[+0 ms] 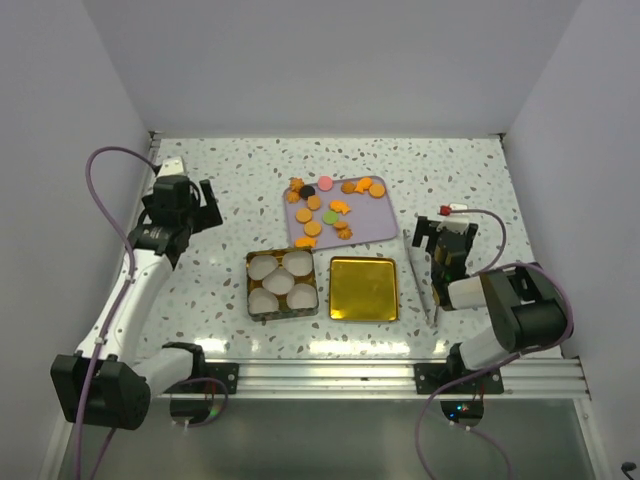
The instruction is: Pack the cookies
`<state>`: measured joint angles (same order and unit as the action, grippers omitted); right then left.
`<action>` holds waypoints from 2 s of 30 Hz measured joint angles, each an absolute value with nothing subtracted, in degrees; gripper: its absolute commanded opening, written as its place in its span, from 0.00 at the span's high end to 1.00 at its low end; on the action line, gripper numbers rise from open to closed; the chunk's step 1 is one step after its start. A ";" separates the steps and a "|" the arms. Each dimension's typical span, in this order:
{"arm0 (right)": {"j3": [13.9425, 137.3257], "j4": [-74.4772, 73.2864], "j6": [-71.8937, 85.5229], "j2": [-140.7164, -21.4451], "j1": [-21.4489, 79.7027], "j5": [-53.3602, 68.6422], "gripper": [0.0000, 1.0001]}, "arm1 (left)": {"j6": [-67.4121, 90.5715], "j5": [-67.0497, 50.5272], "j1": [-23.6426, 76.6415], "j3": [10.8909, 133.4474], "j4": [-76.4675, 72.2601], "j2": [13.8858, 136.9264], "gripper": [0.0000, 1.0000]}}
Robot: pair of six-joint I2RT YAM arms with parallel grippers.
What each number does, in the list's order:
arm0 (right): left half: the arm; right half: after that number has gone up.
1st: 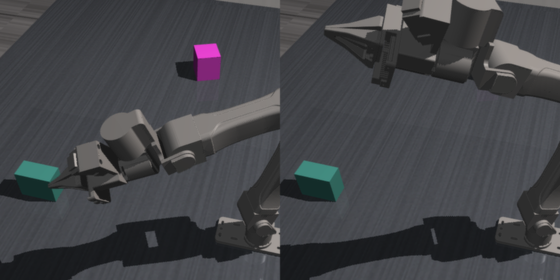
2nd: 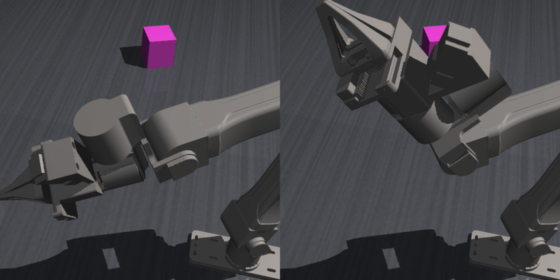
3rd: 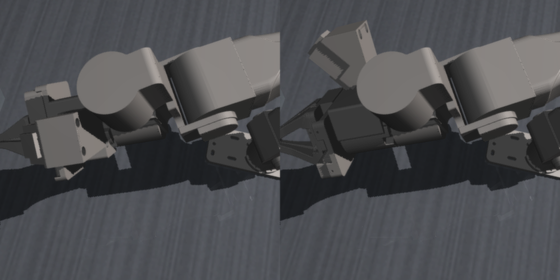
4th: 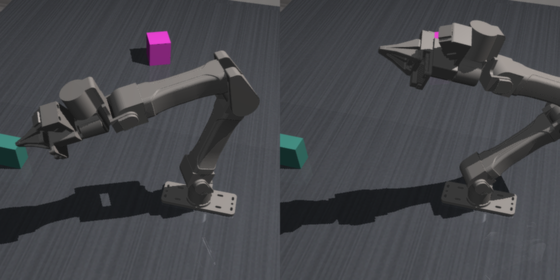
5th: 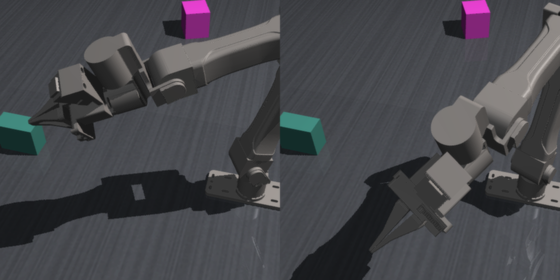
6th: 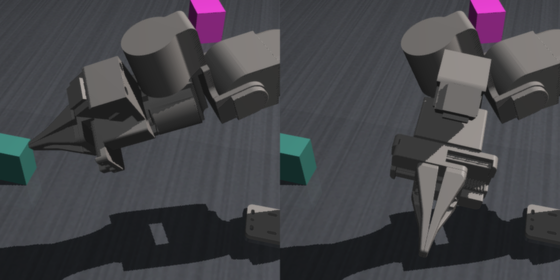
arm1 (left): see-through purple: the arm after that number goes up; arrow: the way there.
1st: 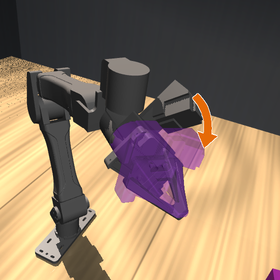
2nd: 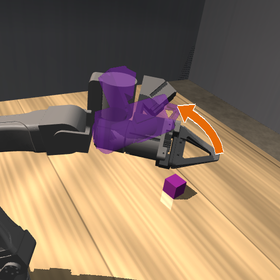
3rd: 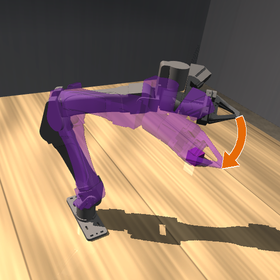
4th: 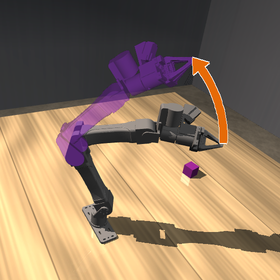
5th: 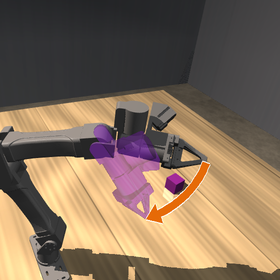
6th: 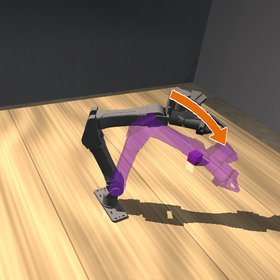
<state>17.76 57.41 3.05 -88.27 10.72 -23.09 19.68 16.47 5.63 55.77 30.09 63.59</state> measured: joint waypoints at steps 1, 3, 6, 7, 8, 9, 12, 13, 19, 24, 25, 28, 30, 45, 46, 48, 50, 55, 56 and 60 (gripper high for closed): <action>17.12 58.24 3.20 -87.50 10.61 -23.07 0.01 | 19.66 16.49 5.63 55.79 30.20 63.29 0.00; 15.44 58.94 3.31 -84.95 10.41 -23.73 0.01 | 19.66 16.73 5.63 55.88 30.83 63.40 0.00; 16.05 49.54 4.40 -76.40 10.41 -26.50 0.01 | 19.70 16.91 5.63 56.07 32.14 64.64 0.00; 18.33 43.09 4.67 -73.01 10.41 -27.51 0.01 | 19.70 16.82 5.63 56.07 32.47 64.97 0.00; 21.30 37.39 4.97 -70.22 10.41 -28.27 0.01 | 19.70 16.64 5.63 56.05 32.64 65.08 0.00; 24.97 31.66 5.45 -67.68 10.39 -28.97 0.01 | 19.70 16.40 5.63 56.03 32.69 65.08 0.00; 34.17 17.85 9.34 -61.25 10.41 -29.56 0.01 | 19.70 15.94 5.63 55.57 32.38 64.29 0.00; 37.19 12.49 11.25 -59.27 10.44 -29.74 0.01 | 19.70 15.81 5.63 55.37 32.42 63.99 0.00; 51.35 -18.37 21.61 -56.71 10.28 -28.29 0.01 | 19.66 14.98 5.63 54.94 32.36 63.66 0.00; 52.38 -38.96 27.35 -62.89 10.48 -20.78 0.01 | 19.38 13.87 5.63 53.67 32.32 63.72 0.00; 51.59 -42.17 27.92 -63.86 10.79 -19.57 0.01 | 19.35 13.72 5.63 53.60 32.29 63.77 0.00; 50.98 -48.64 29.17 -64.99 11.55 -17.04 0.01 | 19.33 13.54 5.63 53.58 32.27 63.86 0.00; 51.51 -50.68 29.56 -66.06 11.66 -15.70 0.01 | 19.33 13.43 5.63 53.58 32.27 63.99 0.00; 48.88 -49.39 29.32 -79.33 11.70 -4.29 0.01 | 19.42 13.41 5.63 53.58 32.23 64.34 0.00; 48.86 -49.01 29.26 -80.03 11.73 -4.16 0.01 | 19.42 13.43 5.63 53.58 32.23 64.34 0.00; 48.82 -48.34 29.10 -81.25 11.70 -3.75 0.01 | 19.44 13.43 5.63 53.58 32.18 64.34 0.00; 48.64 -47.70 28.93 -82.54 11.70 -3.62 0.01 | 19.44 13.43 5.63 53.58 32.03 64.47 0.00; 48.45 -46.57 28.34 -84.88 11.70 -4.36 0.01 | 19.46 13.34 5.63 53.58 31.79 65.08 0.00; 48.45 -46.28 28.03 -85.12 11.70 -4.80 0.01 | 19.46 13.26 5.63 53.58 31.79 65.14 0.00; 48.38 -44.64 27.33 -86.35 11.70 -5.43 0.01 | 19.49 13.21 5.63 53.54 31.59 65.19 0.00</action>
